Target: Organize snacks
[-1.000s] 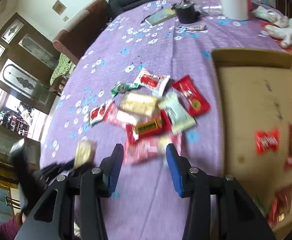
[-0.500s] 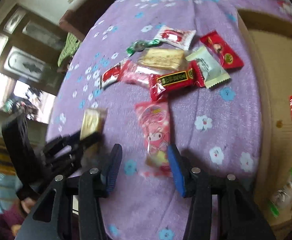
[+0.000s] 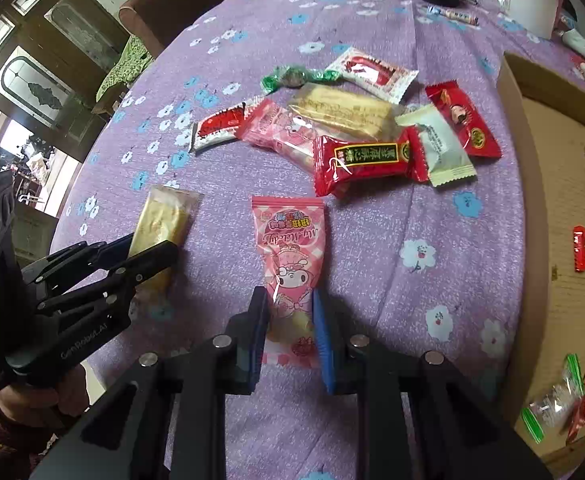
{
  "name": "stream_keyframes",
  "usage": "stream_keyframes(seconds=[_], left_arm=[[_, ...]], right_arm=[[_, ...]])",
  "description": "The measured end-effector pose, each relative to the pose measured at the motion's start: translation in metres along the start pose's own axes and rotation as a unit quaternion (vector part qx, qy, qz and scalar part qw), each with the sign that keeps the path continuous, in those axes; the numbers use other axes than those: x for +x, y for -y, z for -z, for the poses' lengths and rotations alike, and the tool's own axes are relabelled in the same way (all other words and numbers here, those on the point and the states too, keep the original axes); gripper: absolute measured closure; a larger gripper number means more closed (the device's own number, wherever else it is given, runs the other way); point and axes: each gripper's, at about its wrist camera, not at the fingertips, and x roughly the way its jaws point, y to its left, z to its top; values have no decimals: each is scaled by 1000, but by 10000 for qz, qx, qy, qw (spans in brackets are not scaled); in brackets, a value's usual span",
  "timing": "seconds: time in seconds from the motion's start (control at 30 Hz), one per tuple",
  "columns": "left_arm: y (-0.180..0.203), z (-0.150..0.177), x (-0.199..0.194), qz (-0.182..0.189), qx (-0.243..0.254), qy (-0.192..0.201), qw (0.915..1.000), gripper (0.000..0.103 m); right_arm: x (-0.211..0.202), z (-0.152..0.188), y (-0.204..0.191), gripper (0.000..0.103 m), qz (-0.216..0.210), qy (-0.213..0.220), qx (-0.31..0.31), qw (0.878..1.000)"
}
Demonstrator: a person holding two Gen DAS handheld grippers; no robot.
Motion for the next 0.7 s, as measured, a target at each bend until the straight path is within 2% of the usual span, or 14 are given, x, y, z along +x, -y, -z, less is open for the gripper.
stream_keyframes(seconds=[0.43,0.7], left_arm=[[21,-8,-16,86,90,177,9998,74],[43,-15,-21,153,217,247,9993,74]], right_arm=[[-29,4,2,82,-420,382,156,9983],[-53,13,22,82,-418,613,308,9968]])
